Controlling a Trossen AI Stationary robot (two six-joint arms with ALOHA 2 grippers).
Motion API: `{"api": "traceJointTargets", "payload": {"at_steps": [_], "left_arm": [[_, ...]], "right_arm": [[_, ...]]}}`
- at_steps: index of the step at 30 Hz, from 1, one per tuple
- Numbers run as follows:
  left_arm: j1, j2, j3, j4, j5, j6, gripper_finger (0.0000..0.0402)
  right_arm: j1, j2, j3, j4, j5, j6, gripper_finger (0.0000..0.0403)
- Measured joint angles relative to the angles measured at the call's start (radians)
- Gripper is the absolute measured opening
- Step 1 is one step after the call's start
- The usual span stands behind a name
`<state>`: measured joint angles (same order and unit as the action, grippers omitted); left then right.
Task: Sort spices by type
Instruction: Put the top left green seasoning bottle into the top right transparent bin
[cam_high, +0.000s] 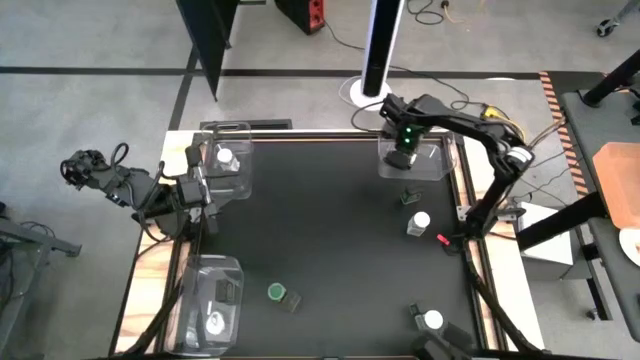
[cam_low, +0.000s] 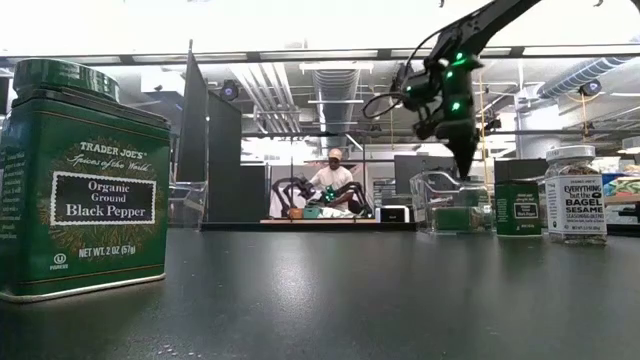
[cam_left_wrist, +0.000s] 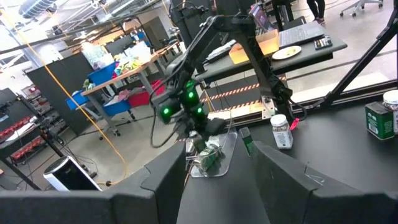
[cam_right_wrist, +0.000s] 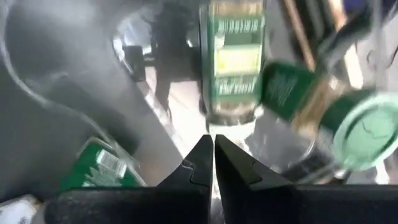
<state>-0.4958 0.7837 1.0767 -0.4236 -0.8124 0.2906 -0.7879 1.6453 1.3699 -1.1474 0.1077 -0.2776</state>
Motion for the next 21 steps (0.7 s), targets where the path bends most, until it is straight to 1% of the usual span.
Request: {"api": "traceJointTargets", "payload": {"at_steps": [3,6,10,13,16,21], "left_arm": [[0.000,0.000,0.000,0.000,0.000,0.000,0.0166],[0.000,0.000,0.000,-0.006,0.000,0.000,0.0166],[0.000,0.000,0.000,-0.005,0.000,-0.001,0.0166],[0.000,0.000,0.000,-0.006,0.000,-0.009,0.0166],[0.000,0.000,0.000,-0.006,0.000,-0.012,0.0166],[0.021,0.031,0.000,0.005,0.000,-0.019,0.0154]], "right_arm": [[-0.002,-0.041,-0.048,-0.023,0.013,0.047,0.0009],[-0.006,-0.072,-0.088,-0.016,0.100,0.083,0.0009],[-0.031,-0.089,-0.156,0.016,0.111,0.094,0.0009],[-0.064,-0.103,-0.222,0.071,0.110,0.080,0.0009],[-0.102,-0.125,-0.292,0.190,0.110,0.077,0.0009],[-0.142,-0.139,-0.360,0.322,0.091,0.074,0.0009]]}}
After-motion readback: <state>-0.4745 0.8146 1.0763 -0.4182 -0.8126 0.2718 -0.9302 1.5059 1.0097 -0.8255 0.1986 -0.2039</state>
